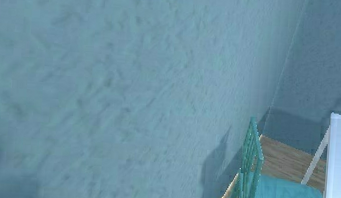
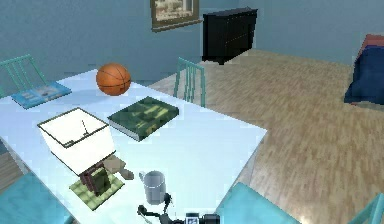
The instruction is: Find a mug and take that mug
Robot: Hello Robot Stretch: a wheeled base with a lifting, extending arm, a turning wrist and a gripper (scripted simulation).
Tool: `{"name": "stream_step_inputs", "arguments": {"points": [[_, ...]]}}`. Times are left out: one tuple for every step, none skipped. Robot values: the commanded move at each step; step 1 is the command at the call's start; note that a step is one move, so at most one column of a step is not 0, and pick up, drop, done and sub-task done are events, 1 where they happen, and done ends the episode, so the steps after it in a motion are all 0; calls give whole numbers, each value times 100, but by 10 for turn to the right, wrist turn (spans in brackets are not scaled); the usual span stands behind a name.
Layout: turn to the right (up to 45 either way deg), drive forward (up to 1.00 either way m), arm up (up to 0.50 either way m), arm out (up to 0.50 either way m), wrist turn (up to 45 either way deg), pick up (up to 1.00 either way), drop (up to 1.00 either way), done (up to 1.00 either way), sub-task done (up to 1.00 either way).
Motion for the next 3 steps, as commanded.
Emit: {"name": "stream_step_inputs", "arguments": {"points": [[0,0,0,0,0,100,0,0,0],[0,0,10,0,0,0,0,0,0],[0,0,0,0,0,0,0,100,0]]}}
